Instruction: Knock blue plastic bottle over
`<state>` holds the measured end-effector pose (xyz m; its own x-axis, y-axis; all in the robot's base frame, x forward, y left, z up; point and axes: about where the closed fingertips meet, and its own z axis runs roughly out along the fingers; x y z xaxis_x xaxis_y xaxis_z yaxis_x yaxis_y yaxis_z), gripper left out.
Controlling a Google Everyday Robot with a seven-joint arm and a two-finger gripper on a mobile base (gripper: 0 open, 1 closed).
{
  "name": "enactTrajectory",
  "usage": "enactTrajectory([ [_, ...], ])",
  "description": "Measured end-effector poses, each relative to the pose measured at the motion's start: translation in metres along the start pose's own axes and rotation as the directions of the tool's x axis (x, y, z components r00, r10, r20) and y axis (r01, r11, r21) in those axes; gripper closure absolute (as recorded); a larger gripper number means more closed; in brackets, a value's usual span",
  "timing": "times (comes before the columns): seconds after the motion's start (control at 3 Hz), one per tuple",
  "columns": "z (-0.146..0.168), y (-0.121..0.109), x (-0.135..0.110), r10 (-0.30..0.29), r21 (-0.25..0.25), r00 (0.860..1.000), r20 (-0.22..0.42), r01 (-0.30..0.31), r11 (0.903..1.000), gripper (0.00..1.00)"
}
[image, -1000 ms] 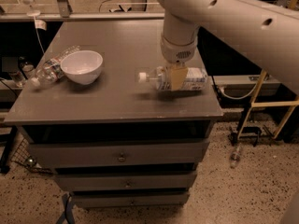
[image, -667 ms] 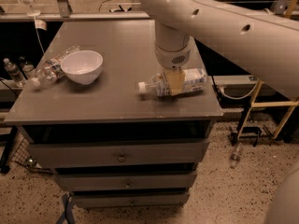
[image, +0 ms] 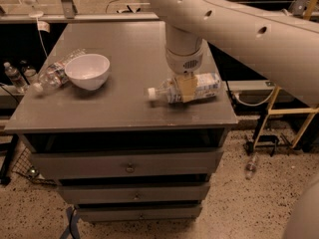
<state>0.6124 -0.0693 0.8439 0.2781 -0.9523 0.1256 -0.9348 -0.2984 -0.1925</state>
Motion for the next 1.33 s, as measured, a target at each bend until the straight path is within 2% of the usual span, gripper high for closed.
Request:
enactTrajectory([
  [0.33, 0.0, 0.0, 0.0, 0.0, 0.002, 1.0, 0.0, 0.0, 1.0, 0.27],
  [0.67, 0.0, 0.0, 0.0, 0.0, 0.004, 1.0, 0.0, 0.0, 1.0, 0.04],
  [1.0, -0.018, -0.001, 0.008, 0.019, 0.015, 1.0, -0.001, -0.019, 0.9997, 0.0],
  [1.33, -0.039, 0.0, 0.018, 0.042, 0.038, 0.999, 0.003, -0.043, 0.9984, 0.0],
])
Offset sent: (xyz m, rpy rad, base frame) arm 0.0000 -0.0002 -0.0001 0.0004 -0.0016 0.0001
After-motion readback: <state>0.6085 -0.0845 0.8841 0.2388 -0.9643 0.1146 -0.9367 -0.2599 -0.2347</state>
